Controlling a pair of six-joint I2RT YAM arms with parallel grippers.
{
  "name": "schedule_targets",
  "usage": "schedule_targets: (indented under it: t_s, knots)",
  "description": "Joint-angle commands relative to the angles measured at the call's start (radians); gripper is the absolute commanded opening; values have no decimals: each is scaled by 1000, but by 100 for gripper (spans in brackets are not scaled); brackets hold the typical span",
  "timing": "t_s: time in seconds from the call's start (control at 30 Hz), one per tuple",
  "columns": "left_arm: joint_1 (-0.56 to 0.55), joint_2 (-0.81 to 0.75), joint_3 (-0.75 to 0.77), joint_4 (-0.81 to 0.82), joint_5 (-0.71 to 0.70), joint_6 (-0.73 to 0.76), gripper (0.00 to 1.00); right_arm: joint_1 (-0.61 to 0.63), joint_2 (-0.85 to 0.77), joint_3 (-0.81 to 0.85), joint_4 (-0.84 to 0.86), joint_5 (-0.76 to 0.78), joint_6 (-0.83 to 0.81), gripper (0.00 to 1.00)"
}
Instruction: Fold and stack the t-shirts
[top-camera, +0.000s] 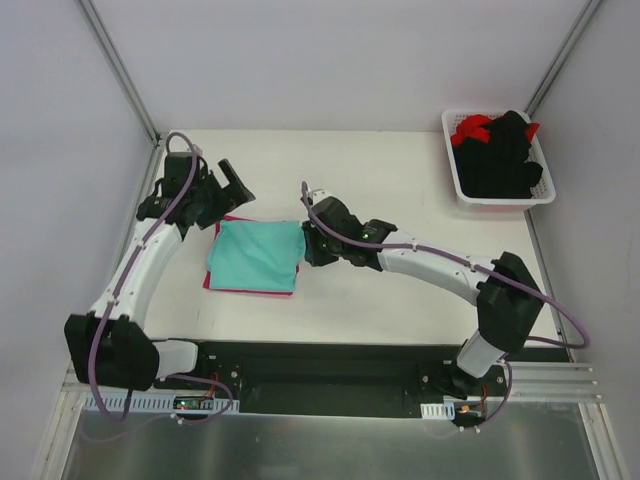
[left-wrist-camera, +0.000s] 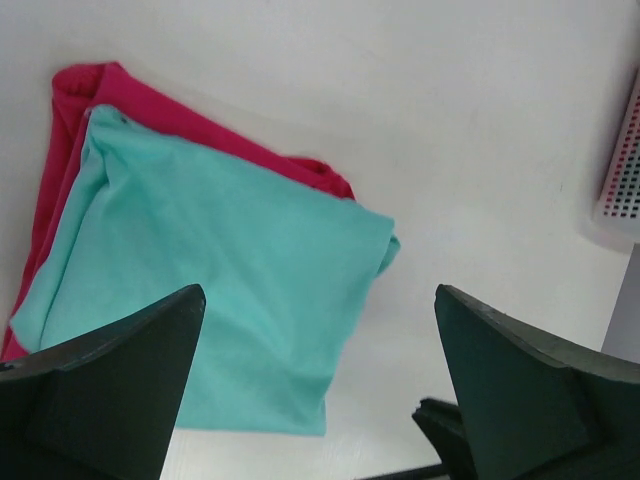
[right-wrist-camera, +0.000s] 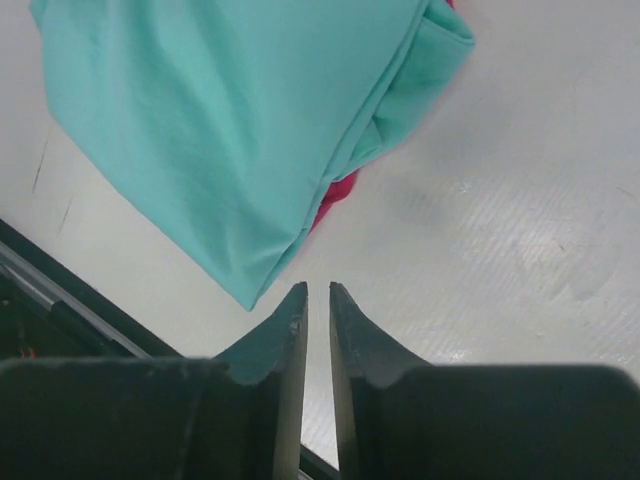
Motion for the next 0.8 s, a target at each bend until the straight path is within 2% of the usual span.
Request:
schedule_targets:
  t_s: [0.0, 0.03, 0.07, 0.13, 0.2, 0.23, 0.3, 0.33, 0.4, 0.43, 0.77]
  knots:
    - [-11, -121, -164, -118, -52, -19, 99, 39, -3, 37, 23, -38, 37, 24]
    - [-11, -138, -193, -116, -58, -34, 99, 45, -7, 23, 42, -49, 56, 41]
    - [-11, -141, -216, -116, -59, -34, 99, 47, -15, 9, 66, -58, 66, 48]
    - [-12, -150, -262, -116, -67, -40, 99, 47, -38, -34, 121, -97, 93, 60]
    - [-14, -181, -284, -136, -130, -42, 99, 47, -59, -69, 169, -107, 99, 62]
    - [-12, -210, -285, -152, -156, -42, 99, 48, -84, -103, 178, -101, 107, 61]
    - [-12, -235, -273, -191, -210, -34, 99, 47, -99, -132, 212, -92, 121, 50]
    - [-12, -245, -267, -198, -219, -22, 99, 48, -104, -146, 217, -88, 124, 35]
    - [-12, -244, -241, -225, -211, -13, 99, 51, -90, -143, 227, -88, 133, 16]
    - [-12, -235, -230, -236, -204, -8, 99, 51, -72, -134, 226, -89, 139, 3]
    - [-14, -258, -195, -294, -175, -3, 99, 108, 59, 6, 200, -124, 144, 1]
